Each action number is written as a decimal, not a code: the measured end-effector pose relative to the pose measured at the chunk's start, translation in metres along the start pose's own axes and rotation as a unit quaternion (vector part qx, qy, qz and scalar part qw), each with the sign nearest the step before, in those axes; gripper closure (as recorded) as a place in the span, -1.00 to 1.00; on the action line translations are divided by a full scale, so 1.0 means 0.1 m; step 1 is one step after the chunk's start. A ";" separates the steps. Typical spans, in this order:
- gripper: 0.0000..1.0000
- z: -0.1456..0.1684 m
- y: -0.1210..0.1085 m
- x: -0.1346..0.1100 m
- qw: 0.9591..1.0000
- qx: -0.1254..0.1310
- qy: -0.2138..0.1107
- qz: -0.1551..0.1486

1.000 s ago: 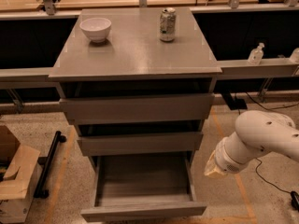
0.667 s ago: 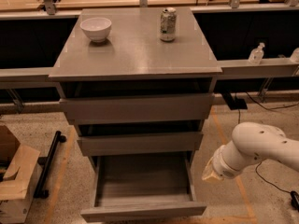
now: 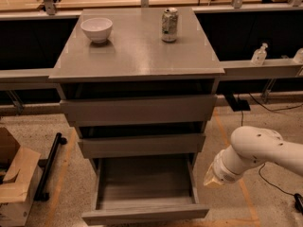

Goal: Close bottom drawer

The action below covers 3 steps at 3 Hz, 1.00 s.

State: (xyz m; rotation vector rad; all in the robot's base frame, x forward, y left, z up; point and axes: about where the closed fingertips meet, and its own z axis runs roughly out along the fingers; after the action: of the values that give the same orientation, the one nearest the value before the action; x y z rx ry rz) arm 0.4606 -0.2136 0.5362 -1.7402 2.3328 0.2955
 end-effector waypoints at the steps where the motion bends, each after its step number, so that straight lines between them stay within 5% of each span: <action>1: 1.00 0.23 -0.08 0.10 0.999 -0.009 -0.029 0.010; 3: 1.00 1.34 -0.02 0.46 0.993 -0.098 -0.067 0.027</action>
Offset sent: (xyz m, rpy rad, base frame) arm 0.0074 -0.0041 -0.1653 0.2520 0.1622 0.0113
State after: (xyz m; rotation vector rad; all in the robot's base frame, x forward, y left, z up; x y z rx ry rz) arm 0.4570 -0.2184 0.3947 -1.6838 2.3247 0.6505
